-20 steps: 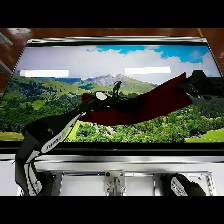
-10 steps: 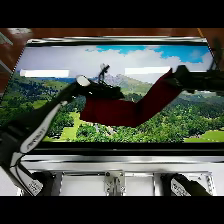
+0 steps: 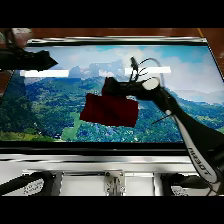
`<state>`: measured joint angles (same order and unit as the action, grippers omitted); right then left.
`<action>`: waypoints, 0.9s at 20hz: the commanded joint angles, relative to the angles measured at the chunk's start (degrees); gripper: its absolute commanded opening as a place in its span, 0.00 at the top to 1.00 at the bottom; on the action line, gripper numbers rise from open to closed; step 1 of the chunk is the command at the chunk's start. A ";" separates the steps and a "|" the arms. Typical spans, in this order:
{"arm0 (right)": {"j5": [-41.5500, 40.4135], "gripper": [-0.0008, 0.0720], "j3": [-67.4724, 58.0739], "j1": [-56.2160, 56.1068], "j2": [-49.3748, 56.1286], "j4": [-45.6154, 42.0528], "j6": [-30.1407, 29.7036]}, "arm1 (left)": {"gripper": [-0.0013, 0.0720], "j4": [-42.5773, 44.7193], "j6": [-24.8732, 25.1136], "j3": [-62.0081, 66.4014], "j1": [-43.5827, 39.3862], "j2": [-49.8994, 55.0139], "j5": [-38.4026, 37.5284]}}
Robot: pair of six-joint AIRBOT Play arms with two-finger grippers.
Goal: Fold the shirts.
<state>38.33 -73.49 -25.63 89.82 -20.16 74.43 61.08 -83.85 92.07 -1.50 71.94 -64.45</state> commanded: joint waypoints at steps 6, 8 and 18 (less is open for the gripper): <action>-6.62 0.43 -5.49 -7.67 13.84 20.57 -7.65 | 0.93 1.99 -0.87 -0.46 3.61 -6.43 -5.84; -4.85 0.29 -5.46 -7.21 13.88 19.32 -7.67 | 0.93 1.99 -0.87 -0.85 3.61 -6.43 -5.90; 32.94 0.06 -5.42 16.83 4.15 -45.88 15.06 | 0.93 1.99 0.22 -1.16 3.61 -6.43 -6.36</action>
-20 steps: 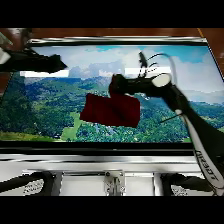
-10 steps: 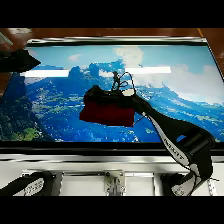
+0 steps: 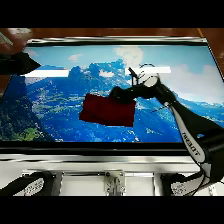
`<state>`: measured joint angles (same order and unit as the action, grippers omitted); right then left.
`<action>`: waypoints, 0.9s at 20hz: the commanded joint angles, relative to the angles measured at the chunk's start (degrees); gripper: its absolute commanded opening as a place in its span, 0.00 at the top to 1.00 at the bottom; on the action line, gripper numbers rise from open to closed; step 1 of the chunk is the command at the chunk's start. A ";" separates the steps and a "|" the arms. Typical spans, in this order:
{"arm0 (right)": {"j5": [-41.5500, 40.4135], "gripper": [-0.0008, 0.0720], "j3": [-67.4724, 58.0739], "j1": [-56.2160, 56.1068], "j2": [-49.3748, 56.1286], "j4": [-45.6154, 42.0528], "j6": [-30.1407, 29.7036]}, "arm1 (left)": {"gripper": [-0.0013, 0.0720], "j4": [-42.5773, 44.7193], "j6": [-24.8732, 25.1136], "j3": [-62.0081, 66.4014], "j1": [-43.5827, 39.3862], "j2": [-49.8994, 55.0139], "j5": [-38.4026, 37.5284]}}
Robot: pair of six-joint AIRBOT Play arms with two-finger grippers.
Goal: Fold the shirts.
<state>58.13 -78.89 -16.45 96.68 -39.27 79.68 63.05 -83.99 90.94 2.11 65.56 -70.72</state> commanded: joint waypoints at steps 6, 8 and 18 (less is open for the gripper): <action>13.18 0.06 4.33 14.08 3.30 -14.93 3.82 | 0.93 0.02 -0.17 -0.02 0.00 -0.04 -0.09; 11.74 0.06 4.33 13.16 6.60 -7.87 0.81 | 0.93 0.02 -0.35 -0.02 0.00 -0.04 -0.11; 13.18 0.89 2.95 10.88 9.14 6.75 -11.47 | 0.93 0.02 -0.31 -0.02 0.00 -0.04 -0.52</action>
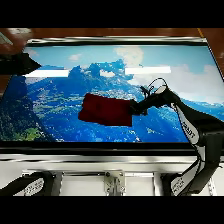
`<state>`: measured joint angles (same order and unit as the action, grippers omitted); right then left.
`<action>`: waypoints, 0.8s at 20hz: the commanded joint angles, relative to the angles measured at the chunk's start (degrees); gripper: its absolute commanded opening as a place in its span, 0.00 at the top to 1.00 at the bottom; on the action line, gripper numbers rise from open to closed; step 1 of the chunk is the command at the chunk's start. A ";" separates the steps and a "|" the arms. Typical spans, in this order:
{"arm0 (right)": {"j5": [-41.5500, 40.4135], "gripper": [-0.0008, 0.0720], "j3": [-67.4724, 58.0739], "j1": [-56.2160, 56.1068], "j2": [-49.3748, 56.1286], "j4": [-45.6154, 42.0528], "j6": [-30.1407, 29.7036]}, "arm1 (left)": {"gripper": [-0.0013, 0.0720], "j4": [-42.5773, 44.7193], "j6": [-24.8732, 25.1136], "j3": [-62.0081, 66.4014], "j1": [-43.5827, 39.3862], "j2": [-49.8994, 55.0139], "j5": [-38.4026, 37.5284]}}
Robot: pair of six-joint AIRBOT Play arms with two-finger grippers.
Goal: Fold the shirts.
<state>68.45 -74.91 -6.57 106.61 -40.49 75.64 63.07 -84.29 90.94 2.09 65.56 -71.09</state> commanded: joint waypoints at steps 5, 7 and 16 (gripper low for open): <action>12.26 0.90 -16.37 9.38 -11.19 4.07 8.70 | 0.93 0.00 0.22 -0.02 0.02 -0.04 -1.22; 14.27 0.90 -24.26 11.63 -15.61 0.66 12.28 | 0.93 0.00 0.22 -0.02 0.02 -0.02 -1.22; 25.27 0.90 -38.93 24.20 -18.25 -11.82 19.98 | 0.93 0.00 1.33 -0.02 0.02 -0.04 -3.43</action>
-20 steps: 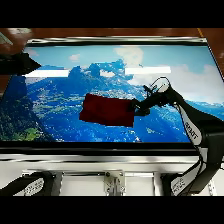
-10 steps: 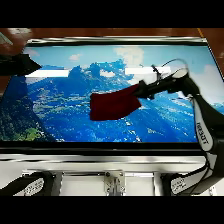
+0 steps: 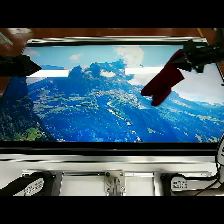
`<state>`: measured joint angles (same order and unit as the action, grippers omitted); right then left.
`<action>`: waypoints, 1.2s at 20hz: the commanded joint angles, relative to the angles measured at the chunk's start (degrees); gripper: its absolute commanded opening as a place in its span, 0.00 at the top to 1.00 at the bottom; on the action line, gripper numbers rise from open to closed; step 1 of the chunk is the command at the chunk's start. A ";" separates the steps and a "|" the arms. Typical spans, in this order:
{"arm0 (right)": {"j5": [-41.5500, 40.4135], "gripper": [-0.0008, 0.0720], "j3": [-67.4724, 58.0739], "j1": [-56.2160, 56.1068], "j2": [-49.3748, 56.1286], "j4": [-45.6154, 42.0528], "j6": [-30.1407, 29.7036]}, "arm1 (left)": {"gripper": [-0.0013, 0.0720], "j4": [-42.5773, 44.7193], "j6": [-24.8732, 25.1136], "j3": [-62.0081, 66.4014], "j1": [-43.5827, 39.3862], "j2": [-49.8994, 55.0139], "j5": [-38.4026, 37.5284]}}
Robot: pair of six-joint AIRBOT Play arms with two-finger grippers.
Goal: Fold the shirts.
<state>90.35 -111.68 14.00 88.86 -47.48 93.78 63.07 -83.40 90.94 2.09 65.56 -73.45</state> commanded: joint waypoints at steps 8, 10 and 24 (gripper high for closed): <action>-9.05 0.90 -2.16 4.83 0.00 -10.62 2.27 | 0.93 0.00 0.37 -0.02 0.02 -0.02 -1.22; -13.16 0.90 -2.16 4.85 0.52 -5.27 1.55 | 0.93 0.00 0.17 -0.02 0.02 -0.02 -1.20; 0.76 0.90 16.11 28.74 1.20 -31.06 -7.89 | 0.93 -0.02 0.09 -0.02 0.02 -0.04 -7.74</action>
<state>88.79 -103.48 36.10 89.95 -74.32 87.09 63.05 -83.20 90.94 2.09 65.56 -79.00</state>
